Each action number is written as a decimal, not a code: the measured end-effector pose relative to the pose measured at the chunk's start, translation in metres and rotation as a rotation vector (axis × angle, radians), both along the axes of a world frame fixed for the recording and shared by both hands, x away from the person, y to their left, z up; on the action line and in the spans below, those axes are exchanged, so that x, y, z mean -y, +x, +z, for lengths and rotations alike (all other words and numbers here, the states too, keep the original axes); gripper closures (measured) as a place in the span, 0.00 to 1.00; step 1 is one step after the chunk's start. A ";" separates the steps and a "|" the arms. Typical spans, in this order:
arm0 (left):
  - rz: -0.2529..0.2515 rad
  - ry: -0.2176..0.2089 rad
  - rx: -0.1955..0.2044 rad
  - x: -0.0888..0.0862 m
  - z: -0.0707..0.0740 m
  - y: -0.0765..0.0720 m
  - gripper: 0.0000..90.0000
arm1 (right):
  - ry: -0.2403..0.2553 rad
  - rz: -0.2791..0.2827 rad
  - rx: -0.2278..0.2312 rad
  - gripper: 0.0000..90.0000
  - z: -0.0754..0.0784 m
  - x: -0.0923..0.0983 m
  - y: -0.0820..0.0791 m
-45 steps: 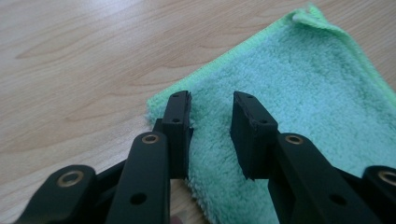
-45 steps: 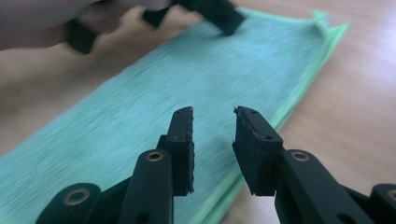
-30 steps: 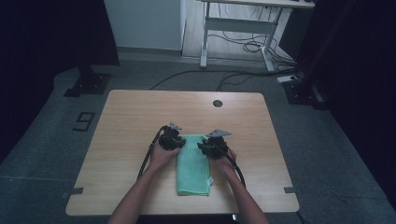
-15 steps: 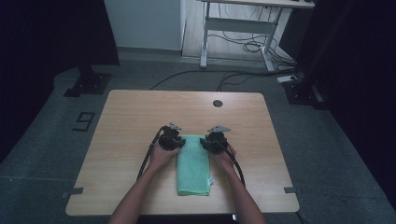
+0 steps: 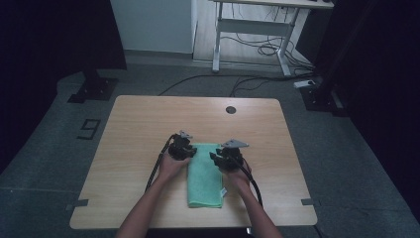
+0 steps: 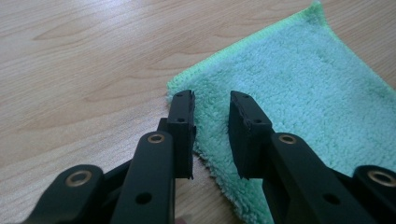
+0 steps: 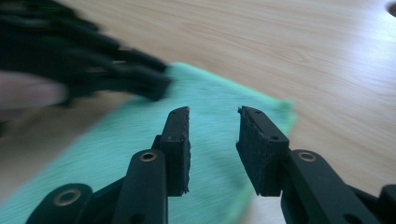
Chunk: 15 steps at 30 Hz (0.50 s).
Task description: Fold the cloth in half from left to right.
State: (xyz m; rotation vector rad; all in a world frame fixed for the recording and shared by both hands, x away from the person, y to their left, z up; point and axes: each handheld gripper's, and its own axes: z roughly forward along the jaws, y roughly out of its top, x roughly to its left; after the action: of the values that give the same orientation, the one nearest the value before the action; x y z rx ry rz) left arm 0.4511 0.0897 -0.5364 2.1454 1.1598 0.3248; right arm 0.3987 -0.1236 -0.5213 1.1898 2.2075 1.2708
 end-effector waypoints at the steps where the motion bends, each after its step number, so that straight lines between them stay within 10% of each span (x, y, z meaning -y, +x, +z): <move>1: 0.002 -0.001 0.001 0.000 0.000 0.000 0.79 | -0.002 0.016 0.004 0.70 0.001 -0.003 -0.006; 15: 0.005 -0.004 0.000 0.000 0.000 0.000 0.79 | -0.039 0.147 0.003 0.70 -0.004 -0.048 -0.035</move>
State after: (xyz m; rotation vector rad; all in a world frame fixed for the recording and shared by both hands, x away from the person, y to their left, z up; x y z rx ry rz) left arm 0.4512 0.0898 -0.5366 2.1390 1.1654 0.3245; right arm 0.3642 -0.0758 -0.5254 1.0275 2.3434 1.2771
